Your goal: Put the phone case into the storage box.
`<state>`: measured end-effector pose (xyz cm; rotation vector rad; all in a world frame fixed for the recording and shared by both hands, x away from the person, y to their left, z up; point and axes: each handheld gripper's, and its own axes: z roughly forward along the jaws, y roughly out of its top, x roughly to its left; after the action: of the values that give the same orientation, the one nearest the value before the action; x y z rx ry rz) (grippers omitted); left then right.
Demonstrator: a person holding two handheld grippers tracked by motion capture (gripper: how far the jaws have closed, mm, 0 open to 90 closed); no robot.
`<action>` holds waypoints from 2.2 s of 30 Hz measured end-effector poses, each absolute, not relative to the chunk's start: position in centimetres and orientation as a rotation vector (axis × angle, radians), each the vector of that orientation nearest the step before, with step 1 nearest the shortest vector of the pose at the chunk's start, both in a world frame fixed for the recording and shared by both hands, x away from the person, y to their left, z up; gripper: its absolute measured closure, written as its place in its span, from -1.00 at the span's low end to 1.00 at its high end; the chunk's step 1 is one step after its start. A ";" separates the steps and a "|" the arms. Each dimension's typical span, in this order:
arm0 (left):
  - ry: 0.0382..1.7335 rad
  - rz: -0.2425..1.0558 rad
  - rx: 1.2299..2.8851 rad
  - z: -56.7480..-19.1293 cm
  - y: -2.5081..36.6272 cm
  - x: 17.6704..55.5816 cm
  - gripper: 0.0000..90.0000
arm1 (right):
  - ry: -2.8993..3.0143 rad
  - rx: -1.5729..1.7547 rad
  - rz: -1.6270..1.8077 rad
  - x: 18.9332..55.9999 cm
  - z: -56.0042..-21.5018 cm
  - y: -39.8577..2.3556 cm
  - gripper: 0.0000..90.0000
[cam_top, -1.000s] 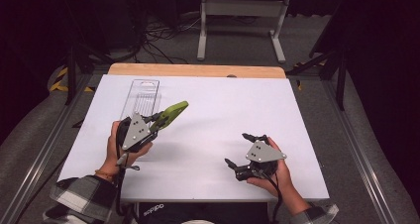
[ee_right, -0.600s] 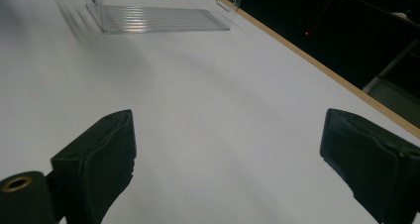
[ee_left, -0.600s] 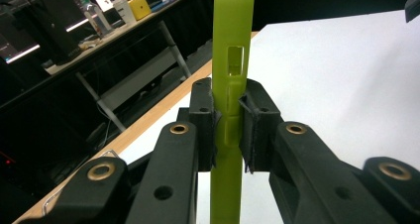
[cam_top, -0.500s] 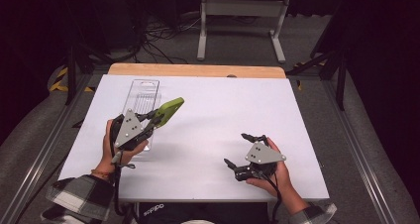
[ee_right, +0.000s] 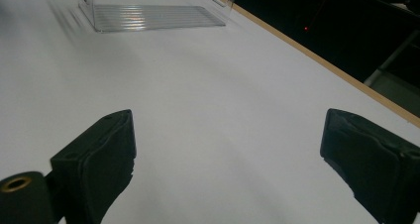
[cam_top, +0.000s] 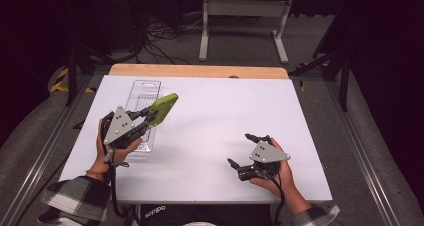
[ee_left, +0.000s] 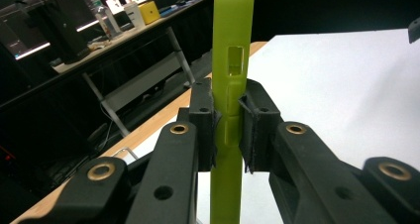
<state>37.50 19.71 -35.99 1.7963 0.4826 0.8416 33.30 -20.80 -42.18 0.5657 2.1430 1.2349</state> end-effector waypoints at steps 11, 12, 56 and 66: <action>0.511 0.812 1.752 -35.6 21.0 37.8 0.74 | 2.126 0.576 1.233 33.4 -42.1 -20.9 -0.83; 0.511 0.813 1.748 -35.5 21.1 37.9 0.74 | 2.125 0.577 1.232 33.5 -42.1 -20.9 -0.83; 0.579 0.614 1.728 -36.3 26.4 47.9 0.74 | 2.205 0.623 1.211 34.9 -43.1 -20.1 -0.83; 0.663 0.549 1.752 -38.6 27.4 52.6 0.74 | 2.285 0.590 1.179 35.0 -43.6 -19.5 -0.82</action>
<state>52.60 27.39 -38.61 1.7521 0.6631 0.5491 34.99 -19.46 -43.56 0.5903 2.2852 1.1788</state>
